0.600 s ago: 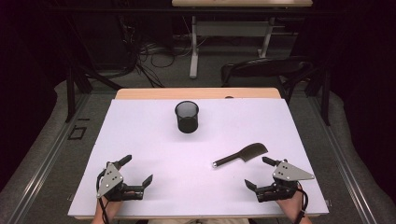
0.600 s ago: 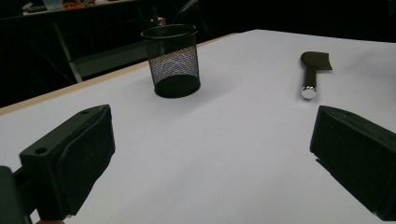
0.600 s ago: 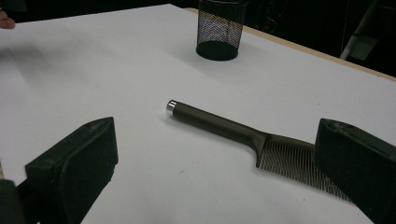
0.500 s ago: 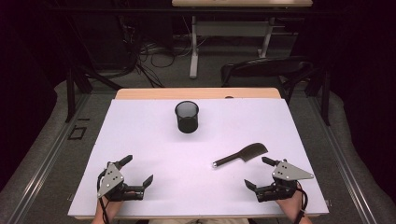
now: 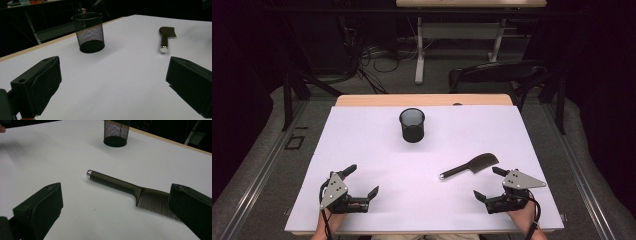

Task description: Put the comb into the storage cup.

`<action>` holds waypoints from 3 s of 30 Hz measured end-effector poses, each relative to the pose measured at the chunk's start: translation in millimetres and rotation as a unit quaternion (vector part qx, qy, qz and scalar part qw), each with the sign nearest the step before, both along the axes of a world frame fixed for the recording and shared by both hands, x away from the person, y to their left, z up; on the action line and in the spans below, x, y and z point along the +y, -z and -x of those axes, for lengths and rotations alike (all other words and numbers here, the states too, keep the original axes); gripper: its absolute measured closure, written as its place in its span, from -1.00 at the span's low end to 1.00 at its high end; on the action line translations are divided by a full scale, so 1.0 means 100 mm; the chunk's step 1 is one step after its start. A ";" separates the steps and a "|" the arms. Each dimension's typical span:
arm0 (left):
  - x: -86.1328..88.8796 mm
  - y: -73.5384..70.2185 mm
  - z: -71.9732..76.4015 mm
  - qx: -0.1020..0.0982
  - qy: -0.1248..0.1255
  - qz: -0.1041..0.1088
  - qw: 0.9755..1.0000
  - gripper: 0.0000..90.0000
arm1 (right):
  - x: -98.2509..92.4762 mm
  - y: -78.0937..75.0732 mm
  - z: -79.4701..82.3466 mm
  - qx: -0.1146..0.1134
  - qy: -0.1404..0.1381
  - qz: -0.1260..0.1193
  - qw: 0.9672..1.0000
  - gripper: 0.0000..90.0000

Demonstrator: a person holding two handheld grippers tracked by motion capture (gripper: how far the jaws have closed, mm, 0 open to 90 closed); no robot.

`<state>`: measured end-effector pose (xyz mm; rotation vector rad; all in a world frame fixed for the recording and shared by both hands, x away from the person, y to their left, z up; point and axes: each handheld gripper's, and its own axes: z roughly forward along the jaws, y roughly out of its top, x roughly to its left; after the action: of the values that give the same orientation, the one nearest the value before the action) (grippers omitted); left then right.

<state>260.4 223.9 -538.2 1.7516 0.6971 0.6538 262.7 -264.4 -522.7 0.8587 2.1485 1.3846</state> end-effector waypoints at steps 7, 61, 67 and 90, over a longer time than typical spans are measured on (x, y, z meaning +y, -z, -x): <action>0.00 0.00 0.02 -0.004 0.002 -0.002 1.000 -1.00 | 0.09 -0.01 -0.09 0.024 -0.005 0.016 1.000 -1.00; -0.01 0.01 0.01 0.003 0.003 -0.001 1.000 -1.00 | 0.87 -0.18 -0.85 0.072 -0.035 0.071 0.994 -0.52; 0.01 0.01 0.00 0.005 -0.001 0.004 1.000 -1.00 | 0.95 -0.19 -0.88 0.076 -0.051 0.092 0.992 0.46; 0.00 0.00 -0.01 0.004 0.003 0.006 1.000 -0.99 | 1.16 -0.07 -0.91 0.087 -0.058 0.163 0.981 1.00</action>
<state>261.7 223.7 -538.6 1.7453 0.6997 0.6365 353.3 -148.1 -515.7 0.7592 2.5025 0.9966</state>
